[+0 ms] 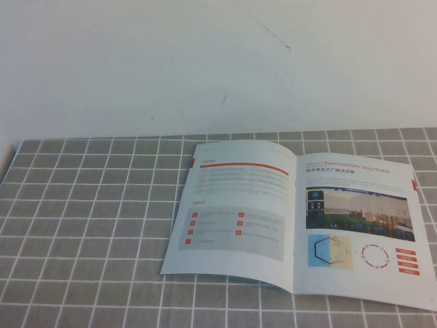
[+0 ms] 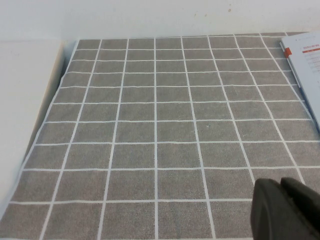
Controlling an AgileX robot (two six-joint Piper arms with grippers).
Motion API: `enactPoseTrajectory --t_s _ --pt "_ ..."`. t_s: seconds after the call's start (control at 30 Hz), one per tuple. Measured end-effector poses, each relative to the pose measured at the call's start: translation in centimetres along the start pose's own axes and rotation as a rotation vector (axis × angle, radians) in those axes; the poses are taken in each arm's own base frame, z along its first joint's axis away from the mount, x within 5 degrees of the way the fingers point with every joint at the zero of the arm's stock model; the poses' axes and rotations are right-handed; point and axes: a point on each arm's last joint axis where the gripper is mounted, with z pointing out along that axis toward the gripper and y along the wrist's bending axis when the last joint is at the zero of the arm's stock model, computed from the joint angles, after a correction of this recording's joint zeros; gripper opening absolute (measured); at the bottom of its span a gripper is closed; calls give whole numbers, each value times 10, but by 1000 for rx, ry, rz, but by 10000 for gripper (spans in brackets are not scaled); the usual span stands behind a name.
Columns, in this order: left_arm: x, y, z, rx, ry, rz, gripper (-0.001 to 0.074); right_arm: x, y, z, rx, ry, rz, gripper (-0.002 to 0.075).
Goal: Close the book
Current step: 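Close the open booklet and leave it lying on the table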
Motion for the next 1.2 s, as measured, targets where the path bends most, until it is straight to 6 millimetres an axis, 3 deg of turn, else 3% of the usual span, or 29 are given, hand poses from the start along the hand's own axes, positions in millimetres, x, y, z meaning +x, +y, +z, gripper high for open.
enactPoseTrajectory --t_s 0.53,0.77,0.9,1.2 --pt "-4 0 0 -1 -62 0 -3 -1 0 0 1 -12 0 -1" --pt "-18 0 -1 -3 -214 0 -3 -3 -1 1 6 -50 -7 -1" --pt "-34 1 -7 -5 -402 2 -3 -17 -2 -1 33 -202 -71 -1" --pt "-69 1 -32 -10 -876 -2 -3 -60 0 -23 50 -741 -115 -1"
